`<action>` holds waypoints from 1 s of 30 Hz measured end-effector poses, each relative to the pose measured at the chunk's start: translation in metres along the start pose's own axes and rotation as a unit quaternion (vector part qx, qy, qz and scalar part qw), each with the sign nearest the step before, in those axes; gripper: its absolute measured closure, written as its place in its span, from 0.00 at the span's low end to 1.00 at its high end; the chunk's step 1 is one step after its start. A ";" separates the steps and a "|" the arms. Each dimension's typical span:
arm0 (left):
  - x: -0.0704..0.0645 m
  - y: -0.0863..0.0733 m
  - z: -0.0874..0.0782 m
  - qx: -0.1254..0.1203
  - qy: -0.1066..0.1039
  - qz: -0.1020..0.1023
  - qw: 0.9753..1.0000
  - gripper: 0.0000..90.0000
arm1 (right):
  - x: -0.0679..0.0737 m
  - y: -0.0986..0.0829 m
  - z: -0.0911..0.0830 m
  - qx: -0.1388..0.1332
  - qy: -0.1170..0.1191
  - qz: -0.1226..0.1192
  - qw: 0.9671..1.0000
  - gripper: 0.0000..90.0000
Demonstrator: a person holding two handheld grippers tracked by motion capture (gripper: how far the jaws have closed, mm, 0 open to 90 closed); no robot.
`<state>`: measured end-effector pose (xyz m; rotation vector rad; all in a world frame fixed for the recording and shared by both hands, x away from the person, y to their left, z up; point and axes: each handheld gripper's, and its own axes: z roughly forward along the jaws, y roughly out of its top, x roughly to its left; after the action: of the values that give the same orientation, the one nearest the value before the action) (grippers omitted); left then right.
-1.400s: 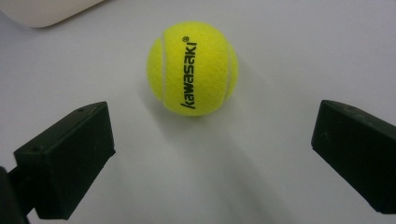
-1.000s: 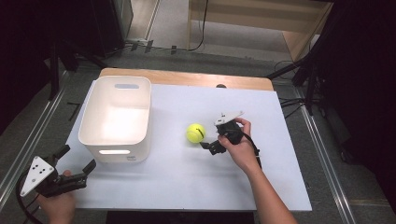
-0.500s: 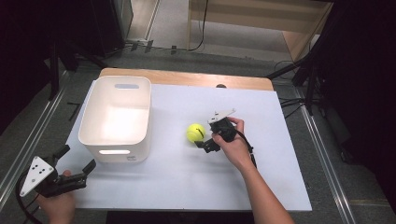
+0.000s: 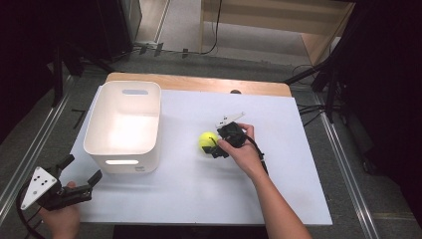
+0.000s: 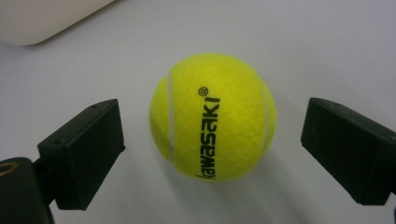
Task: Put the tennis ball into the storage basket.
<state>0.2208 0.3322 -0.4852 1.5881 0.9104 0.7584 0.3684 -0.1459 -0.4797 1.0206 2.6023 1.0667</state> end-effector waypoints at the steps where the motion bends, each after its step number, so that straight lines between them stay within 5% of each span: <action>1: 0.000 0.000 0.000 0.000 0.000 0.000 1.000 0.00 | 0.000 0.000 0.000 0.000 0.000 0.000 1.000 0.05; 9: 0.000 0.000 0.000 -0.001 0.000 -0.001 1.000 0.00 | 0.002 0.004 0.012 0.015 0.000 0.002 1.000 0.13; 17: 0.000 0.000 0.000 -0.001 0.000 -0.001 1.000 0.00 | 0.003 0.004 0.020 0.039 -0.027 0.012 0.999 0.17; 30: 0.000 0.000 0.000 -0.002 0.000 -0.002 1.000 0.00 | 0.005 0.006 0.021 0.032 -0.019 0.012 0.999 0.27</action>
<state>0.2210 0.3323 -0.4852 1.5831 0.9105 0.7564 0.3756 -0.1279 -0.4903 1.0785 2.6167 0.9645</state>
